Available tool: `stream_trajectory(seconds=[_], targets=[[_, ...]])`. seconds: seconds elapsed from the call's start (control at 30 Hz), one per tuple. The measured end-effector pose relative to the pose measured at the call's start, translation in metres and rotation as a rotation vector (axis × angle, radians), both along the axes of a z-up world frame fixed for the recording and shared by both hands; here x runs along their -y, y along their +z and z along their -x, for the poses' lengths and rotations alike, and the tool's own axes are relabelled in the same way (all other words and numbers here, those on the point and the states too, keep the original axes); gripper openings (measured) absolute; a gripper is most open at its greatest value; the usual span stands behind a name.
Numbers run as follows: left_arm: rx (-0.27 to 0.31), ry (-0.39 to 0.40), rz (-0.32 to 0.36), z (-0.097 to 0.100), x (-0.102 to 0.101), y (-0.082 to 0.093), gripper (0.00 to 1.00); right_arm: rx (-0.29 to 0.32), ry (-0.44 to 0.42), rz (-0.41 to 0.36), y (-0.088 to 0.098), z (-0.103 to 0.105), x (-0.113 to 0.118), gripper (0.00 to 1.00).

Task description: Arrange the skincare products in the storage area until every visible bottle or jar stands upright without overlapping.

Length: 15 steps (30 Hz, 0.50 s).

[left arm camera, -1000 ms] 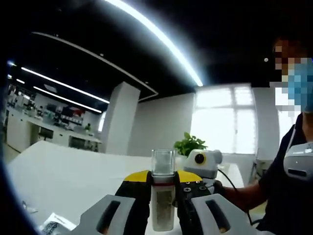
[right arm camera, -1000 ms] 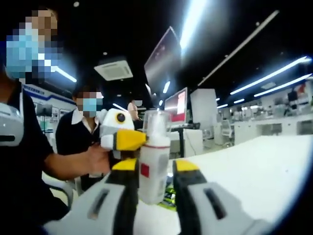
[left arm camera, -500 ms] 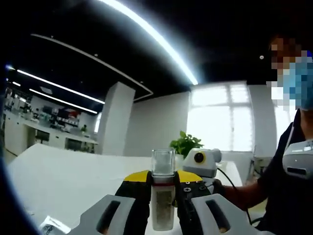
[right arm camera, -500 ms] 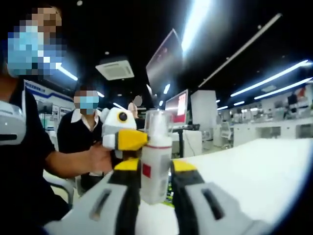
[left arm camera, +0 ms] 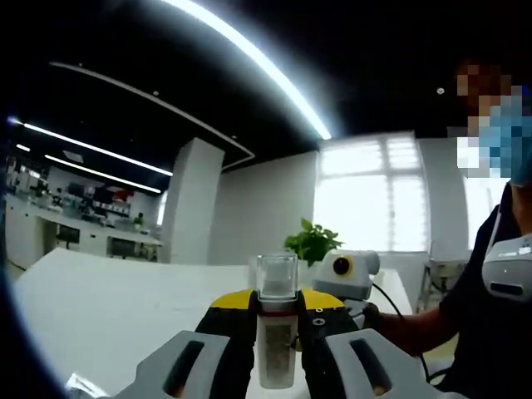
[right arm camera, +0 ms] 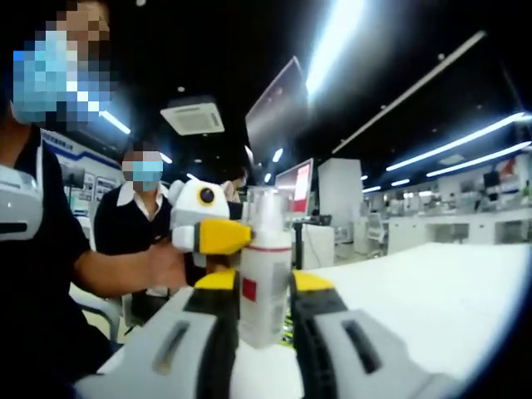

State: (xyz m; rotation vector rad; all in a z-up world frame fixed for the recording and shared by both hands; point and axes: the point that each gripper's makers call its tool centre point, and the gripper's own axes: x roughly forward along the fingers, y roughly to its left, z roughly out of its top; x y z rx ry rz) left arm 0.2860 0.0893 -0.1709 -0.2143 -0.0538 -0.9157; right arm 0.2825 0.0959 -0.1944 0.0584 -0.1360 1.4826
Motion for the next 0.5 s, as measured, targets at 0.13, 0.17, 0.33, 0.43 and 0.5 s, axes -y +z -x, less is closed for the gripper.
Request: stream_trajectory(seconds=[0.13,0.17,0.33,0.43,0.5], targets=[[0.002,-0.007,-0.004,-0.002,0.007,0.001,0.18,0.005,-0.012,-0.003,0.001,-0.001,0.008,0.22],[0.002,-0.009,-0.006,-0.002,0.009,0.001,0.18,0.006,-0.015,-0.003,0.001,-0.002,0.010,0.22],[0.001,-0.017,-0.014,-0.004,0.018,0.001,0.18,0.010,-0.031,-0.001,0.001,-0.005,0.019,0.22],[0.002,-0.019,-0.019,-0.005,0.023,0.002,0.18,0.014,-0.038,-0.001,0.002,-0.006,0.024,0.22],[0.004,-0.022,-0.021,-0.006,0.026,0.003,0.18,0.017,-0.043,-0.002,0.003,-0.007,0.026,0.22]])
